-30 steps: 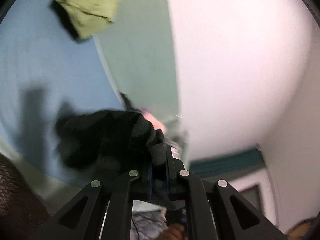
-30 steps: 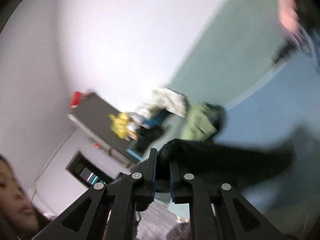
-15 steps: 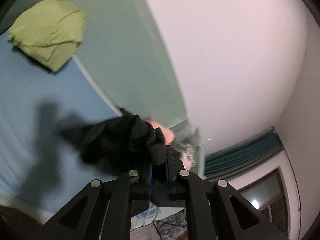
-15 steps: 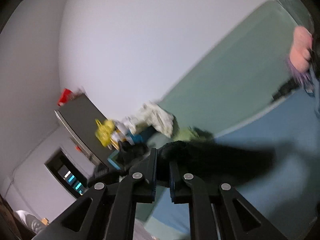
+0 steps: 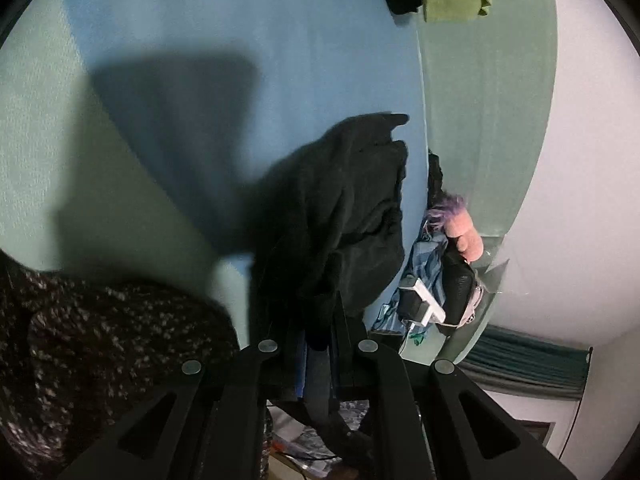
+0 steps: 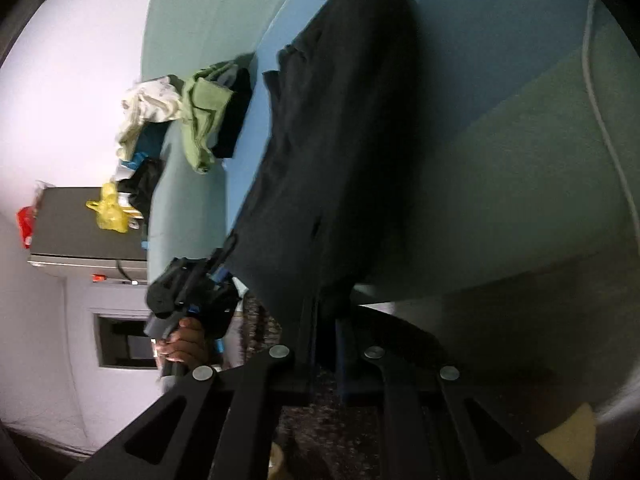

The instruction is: Fold clothes

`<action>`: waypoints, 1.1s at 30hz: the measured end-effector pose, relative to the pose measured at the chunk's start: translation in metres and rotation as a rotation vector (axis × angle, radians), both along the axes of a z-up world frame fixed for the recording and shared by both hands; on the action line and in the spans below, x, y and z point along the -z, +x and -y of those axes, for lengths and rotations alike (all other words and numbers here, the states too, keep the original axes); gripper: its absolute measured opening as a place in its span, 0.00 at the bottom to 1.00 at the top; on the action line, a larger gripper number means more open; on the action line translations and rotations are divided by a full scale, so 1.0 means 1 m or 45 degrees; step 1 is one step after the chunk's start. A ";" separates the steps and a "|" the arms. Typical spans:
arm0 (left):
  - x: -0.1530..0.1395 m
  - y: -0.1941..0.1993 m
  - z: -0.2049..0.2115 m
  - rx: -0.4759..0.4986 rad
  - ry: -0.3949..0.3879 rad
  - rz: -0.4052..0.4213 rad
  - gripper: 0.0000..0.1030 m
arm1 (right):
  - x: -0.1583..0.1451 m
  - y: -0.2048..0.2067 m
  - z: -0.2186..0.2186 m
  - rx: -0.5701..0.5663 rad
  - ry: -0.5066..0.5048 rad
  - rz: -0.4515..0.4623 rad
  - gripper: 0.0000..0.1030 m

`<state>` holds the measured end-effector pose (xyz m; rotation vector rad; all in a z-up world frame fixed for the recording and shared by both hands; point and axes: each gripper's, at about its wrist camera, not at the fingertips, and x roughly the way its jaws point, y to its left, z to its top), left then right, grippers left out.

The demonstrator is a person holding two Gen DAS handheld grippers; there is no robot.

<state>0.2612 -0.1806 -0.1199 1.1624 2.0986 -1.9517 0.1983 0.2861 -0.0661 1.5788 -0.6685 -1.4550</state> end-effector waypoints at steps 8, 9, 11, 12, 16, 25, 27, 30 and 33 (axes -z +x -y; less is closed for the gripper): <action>-0.072 -0.123 0.020 0.074 -0.048 -0.177 0.08 | -0.055 -0.107 0.011 0.222 -0.247 -0.138 0.06; -0.071 -0.143 0.022 0.081 -0.025 -0.181 0.08 | -0.054 -0.122 0.012 0.260 -0.247 -0.144 0.06; -0.068 -0.182 0.024 0.093 0.014 -0.182 0.08 | -0.047 -0.150 0.015 0.331 -0.234 -0.124 0.06; -0.064 -0.200 0.023 0.100 0.006 -0.156 0.08 | -0.038 -0.162 0.017 0.359 -0.224 -0.092 0.06; -0.038 -0.254 0.021 0.109 0.000 -0.067 0.08 | -0.003 -0.192 0.025 0.464 -0.159 0.004 0.07; -0.065 -0.236 0.044 -0.116 -0.099 -0.488 0.81 | -0.015 -0.212 -0.004 0.541 -0.135 -0.133 0.58; -0.091 -0.224 0.035 -0.027 -0.367 -0.463 0.79 | -0.042 -0.201 -0.010 0.581 -0.076 -0.320 0.55; -0.107 -0.220 0.000 0.217 -0.779 -0.276 0.35 | -0.077 -0.176 0.010 0.473 0.122 -0.634 0.16; -0.099 -0.221 -0.033 0.414 -1.008 -0.084 0.06 | -0.084 -0.160 0.050 0.249 0.201 -0.767 0.09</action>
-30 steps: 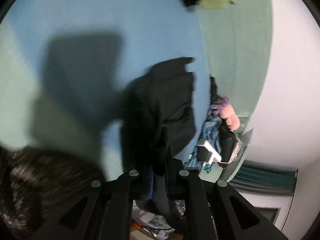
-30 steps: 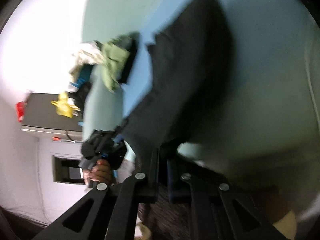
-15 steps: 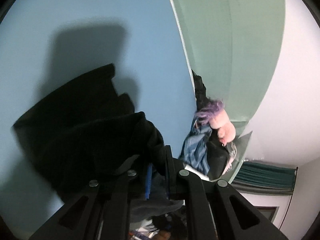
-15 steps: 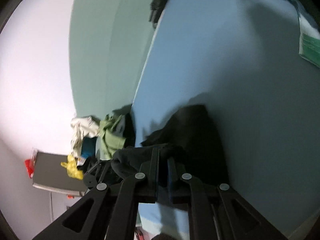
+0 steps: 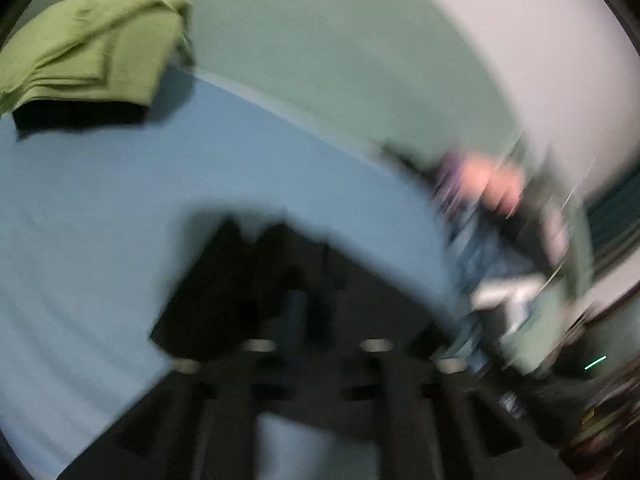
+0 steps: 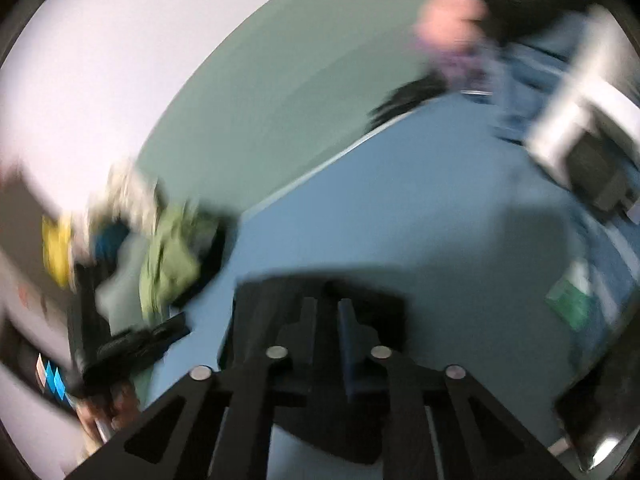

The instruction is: Fold clothes

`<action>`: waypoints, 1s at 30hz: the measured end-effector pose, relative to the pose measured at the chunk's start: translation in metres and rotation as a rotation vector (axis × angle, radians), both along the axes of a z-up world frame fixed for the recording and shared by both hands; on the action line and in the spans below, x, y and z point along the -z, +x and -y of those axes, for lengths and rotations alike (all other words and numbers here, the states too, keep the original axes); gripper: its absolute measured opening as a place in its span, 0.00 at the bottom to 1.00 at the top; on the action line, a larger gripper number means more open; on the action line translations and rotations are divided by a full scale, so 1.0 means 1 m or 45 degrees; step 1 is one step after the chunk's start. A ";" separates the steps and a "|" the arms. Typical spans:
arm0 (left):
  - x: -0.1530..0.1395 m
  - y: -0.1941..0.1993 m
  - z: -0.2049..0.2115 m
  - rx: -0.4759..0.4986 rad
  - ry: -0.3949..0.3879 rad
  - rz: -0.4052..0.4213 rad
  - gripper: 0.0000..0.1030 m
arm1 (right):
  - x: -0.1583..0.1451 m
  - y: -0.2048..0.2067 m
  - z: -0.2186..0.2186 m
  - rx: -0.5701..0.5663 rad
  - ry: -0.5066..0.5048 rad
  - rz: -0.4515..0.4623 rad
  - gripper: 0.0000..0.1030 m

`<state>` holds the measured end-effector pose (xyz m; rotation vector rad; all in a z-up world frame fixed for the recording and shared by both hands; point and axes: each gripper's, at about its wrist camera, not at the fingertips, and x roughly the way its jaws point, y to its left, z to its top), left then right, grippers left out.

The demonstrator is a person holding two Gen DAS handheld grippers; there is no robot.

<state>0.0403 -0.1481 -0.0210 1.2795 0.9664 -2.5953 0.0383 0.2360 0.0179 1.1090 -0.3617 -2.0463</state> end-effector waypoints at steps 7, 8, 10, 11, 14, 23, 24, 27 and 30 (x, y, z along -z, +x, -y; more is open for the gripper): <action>0.063 -0.018 0.025 -0.112 0.034 0.287 0.01 | 0.049 -0.057 0.041 0.129 0.286 0.104 0.00; 0.066 -0.019 0.026 -0.097 0.040 0.284 0.01 | 0.061 -0.071 0.039 0.146 0.271 0.192 0.00; 0.065 -0.023 0.027 -0.073 0.021 0.293 0.01 | 0.078 -0.089 0.039 0.166 0.230 0.334 0.00; 0.064 -0.025 0.029 -0.069 0.013 0.304 0.01 | 0.076 -0.093 0.039 0.179 0.227 0.348 0.00; 0.052 -0.014 0.048 -0.142 0.114 0.204 0.01 | 0.059 -0.090 0.019 0.235 0.097 0.373 0.20; 0.036 -0.060 0.047 -0.052 0.079 0.140 0.02 | 0.052 0.012 0.008 -0.033 0.074 0.346 0.22; 0.044 -0.069 0.048 -0.072 0.062 0.171 0.02 | 0.061 0.021 0.009 -0.033 0.111 0.368 0.22; 0.069 -0.078 0.063 -0.238 0.081 0.171 0.02 | 0.102 0.033 -0.003 0.035 0.181 0.493 0.11; 0.074 -0.063 0.087 -0.316 0.271 0.094 0.02 | 0.113 0.041 -0.026 0.060 0.004 0.584 0.16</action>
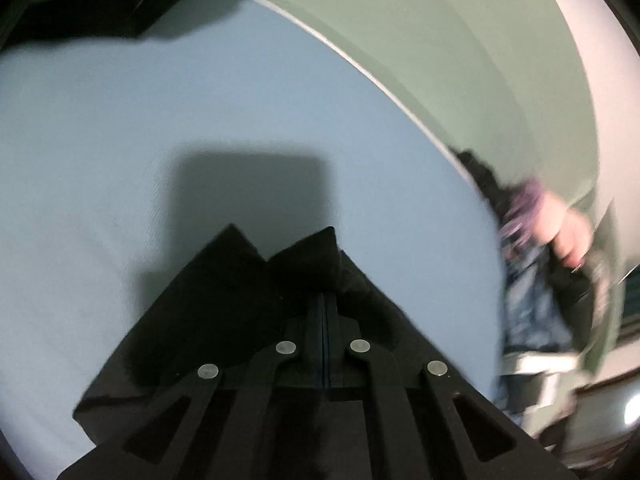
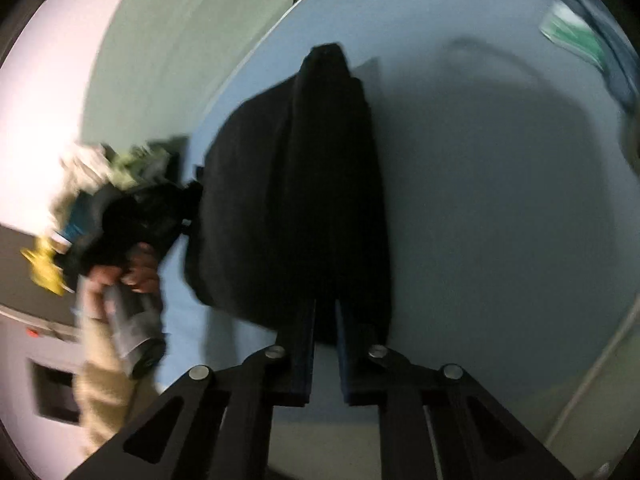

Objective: Fold clothes
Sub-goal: 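Lift the folded shirt with both grippers and carry it toward the green towel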

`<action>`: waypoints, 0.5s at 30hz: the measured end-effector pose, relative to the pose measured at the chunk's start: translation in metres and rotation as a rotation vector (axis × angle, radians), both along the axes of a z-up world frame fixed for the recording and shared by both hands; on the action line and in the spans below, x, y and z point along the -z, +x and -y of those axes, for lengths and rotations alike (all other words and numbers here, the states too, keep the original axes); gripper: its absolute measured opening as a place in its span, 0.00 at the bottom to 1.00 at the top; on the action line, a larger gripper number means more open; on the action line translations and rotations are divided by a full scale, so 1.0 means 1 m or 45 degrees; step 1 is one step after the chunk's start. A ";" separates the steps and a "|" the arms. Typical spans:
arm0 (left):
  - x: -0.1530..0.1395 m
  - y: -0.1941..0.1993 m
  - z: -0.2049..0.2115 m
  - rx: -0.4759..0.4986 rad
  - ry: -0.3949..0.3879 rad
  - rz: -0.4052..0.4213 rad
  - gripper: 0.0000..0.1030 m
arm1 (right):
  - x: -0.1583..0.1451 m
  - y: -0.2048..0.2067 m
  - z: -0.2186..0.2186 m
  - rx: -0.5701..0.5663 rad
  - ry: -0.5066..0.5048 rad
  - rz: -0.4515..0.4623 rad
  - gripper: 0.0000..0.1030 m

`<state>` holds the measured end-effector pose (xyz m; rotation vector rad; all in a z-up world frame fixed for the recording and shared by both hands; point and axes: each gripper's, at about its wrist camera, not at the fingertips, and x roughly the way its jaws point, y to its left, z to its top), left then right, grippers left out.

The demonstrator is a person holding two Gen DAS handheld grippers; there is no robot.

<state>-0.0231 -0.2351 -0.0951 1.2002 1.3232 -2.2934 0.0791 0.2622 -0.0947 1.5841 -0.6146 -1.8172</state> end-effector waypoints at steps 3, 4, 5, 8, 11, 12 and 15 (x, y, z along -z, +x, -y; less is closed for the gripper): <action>-0.012 0.049 0.019 -0.184 0.074 -0.139 0.24 | 0.001 0.004 -0.013 0.012 -0.056 0.061 0.46; -0.013 0.070 0.018 -0.233 0.101 -0.182 0.41 | 0.001 0.006 -0.013 0.006 -0.031 0.063 0.48; -0.015 0.092 0.016 -0.283 0.128 -0.226 0.76 | 0.003 0.006 -0.012 -0.002 -0.007 0.065 0.49; -0.006 0.145 0.009 -0.378 0.237 -0.290 0.79 | 0.024 0.006 -0.006 0.027 -0.059 0.152 0.49; 0.008 0.166 -0.001 -0.447 0.356 -0.305 0.79 | 0.029 0.007 0.003 0.073 -0.113 0.171 0.47; 0.012 0.170 -0.005 -0.470 0.393 -0.307 0.79 | 0.030 0.004 0.005 0.095 -0.112 0.170 0.48; 0.021 0.171 -0.024 -0.521 0.491 -0.320 0.77 | 0.032 -0.001 0.005 0.139 -0.129 0.163 0.42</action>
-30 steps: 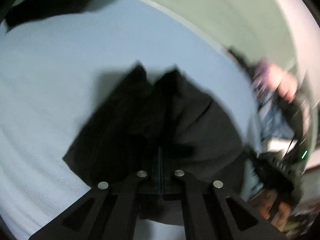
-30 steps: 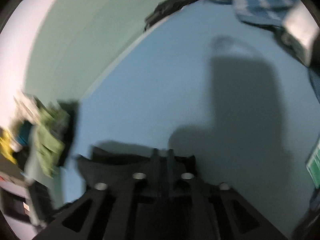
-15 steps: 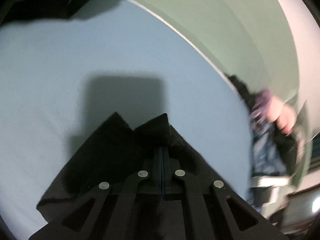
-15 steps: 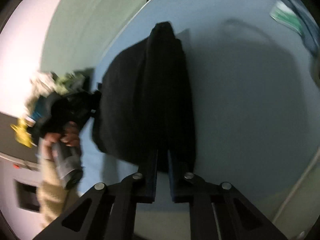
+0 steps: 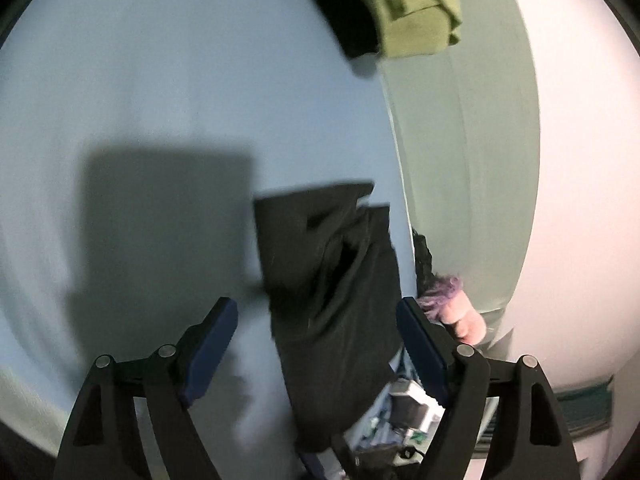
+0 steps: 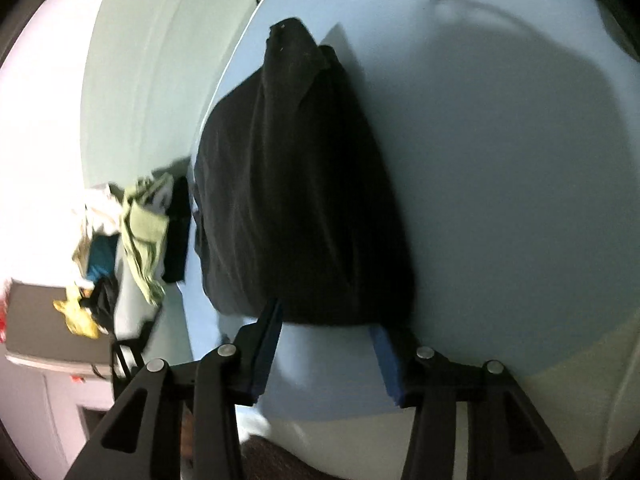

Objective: Fold clothes
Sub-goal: 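Lift the folded shirt with both grippers and carry it toward the green towel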

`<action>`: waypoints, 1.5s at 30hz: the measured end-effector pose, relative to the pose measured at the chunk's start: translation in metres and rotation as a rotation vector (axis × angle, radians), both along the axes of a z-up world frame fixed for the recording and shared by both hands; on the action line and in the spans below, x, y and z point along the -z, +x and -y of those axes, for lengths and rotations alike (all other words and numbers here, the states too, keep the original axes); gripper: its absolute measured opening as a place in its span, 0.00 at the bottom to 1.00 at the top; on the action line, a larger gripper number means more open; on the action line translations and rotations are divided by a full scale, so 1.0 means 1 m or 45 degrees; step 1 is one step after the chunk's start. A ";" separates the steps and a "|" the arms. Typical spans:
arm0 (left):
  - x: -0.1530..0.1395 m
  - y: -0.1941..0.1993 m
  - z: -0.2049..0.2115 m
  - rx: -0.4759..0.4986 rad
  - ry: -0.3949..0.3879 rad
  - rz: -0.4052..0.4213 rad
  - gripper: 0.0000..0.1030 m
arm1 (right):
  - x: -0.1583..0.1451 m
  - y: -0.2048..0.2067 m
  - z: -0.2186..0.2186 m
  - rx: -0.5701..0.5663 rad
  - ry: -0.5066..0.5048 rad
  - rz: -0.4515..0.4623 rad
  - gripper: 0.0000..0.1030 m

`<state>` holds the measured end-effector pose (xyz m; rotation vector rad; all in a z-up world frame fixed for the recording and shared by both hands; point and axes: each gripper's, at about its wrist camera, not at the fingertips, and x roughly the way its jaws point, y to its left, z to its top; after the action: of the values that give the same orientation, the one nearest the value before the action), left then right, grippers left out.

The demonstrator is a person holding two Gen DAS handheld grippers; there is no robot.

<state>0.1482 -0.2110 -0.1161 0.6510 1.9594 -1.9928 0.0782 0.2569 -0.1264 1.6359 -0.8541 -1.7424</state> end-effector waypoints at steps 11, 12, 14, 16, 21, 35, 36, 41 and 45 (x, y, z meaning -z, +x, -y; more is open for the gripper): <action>0.031 -0.049 -0.075 0.021 0.253 -0.091 0.77 | -0.063 0.008 -0.042 0.050 -0.239 -0.179 0.11; 0.029 -0.056 -0.076 0.022 0.242 -0.089 0.78 | -0.069 0.007 -0.042 0.041 -0.236 -0.206 0.11; 0.031 -0.072 -0.074 0.030 0.254 -0.088 0.78 | -0.082 0.007 -0.040 0.020 -0.234 -0.242 0.11; 0.036 -0.086 -0.067 0.015 0.298 -0.092 0.77 | -0.085 0.009 -0.036 0.007 -0.215 -0.257 0.11; 0.036 -0.119 -0.051 0.058 0.280 -0.028 0.25 | -0.072 0.009 -0.028 -0.010 -0.124 -0.227 0.12; 0.020 -0.153 -0.078 0.090 0.302 -0.075 0.21 | -0.024 0.019 0.003 0.128 -0.405 -0.040 0.78; 0.019 -0.155 -0.079 0.094 0.300 -0.074 0.21 | -0.022 0.015 0.007 0.152 -0.397 -0.003 0.78; 0.014 -0.163 -0.089 0.118 0.237 -0.055 0.20 | 0.001 -0.006 0.002 0.393 -0.395 0.181 0.43; 0.000 -0.160 -0.104 0.154 0.121 -0.050 0.18 | -0.013 0.002 -0.014 0.390 -0.416 0.112 0.23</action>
<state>-0.0122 -0.1072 -0.1157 0.7761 2.0949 -2.0052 0.0800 0.2714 -0.1132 1.4276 -1.4125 -1.6252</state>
